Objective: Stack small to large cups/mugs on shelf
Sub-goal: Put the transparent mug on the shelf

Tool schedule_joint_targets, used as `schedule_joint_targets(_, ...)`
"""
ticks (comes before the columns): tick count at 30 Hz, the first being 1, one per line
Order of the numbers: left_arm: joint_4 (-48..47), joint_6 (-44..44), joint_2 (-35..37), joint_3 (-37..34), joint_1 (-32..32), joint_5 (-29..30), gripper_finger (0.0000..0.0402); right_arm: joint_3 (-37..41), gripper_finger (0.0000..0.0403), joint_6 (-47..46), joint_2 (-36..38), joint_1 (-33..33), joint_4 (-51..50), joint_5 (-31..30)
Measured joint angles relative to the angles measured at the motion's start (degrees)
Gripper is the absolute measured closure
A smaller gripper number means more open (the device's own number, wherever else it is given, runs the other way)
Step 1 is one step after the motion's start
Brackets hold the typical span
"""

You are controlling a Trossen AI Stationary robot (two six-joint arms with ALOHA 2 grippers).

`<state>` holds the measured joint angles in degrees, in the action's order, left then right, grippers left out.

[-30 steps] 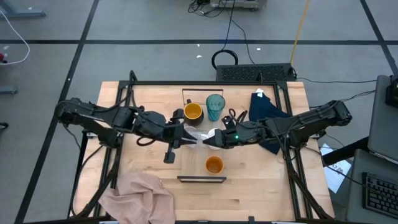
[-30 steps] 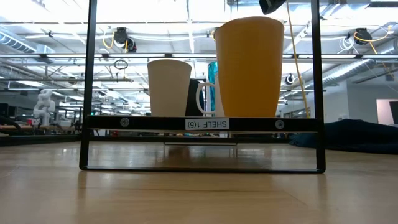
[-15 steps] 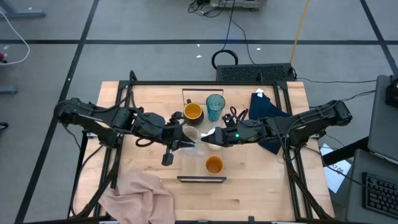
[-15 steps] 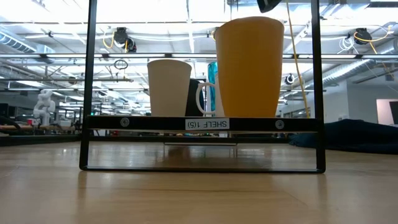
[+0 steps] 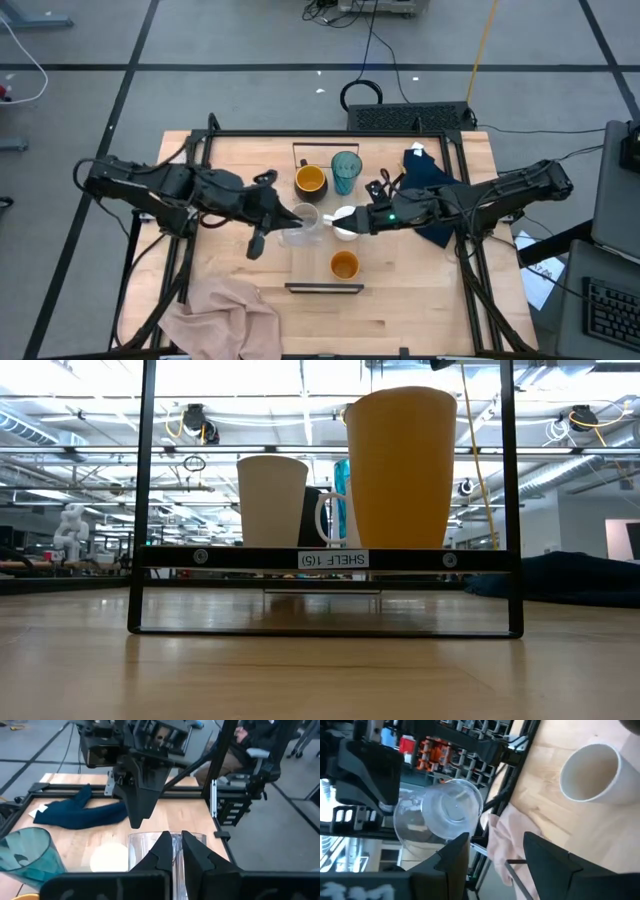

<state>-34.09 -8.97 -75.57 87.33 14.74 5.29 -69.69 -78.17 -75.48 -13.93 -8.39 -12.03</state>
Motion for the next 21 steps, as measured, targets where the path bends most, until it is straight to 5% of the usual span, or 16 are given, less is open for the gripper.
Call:
schedule_joint_targets(15, 7.73, -0.4, 4.48, -0.45, 1.25, 5.32, 0.0388, 0.01, 0.0227, 3.18, 4.12, -0.02, -1.72, -0.08)
schedule_joint_targets(21, 23.93, -1.8, 11.23, -10.71, 1.62, 4.32, 0.0384, 0.02, 0.0227, 3.85, 5.39, -0.03, -3.28, 0.09)
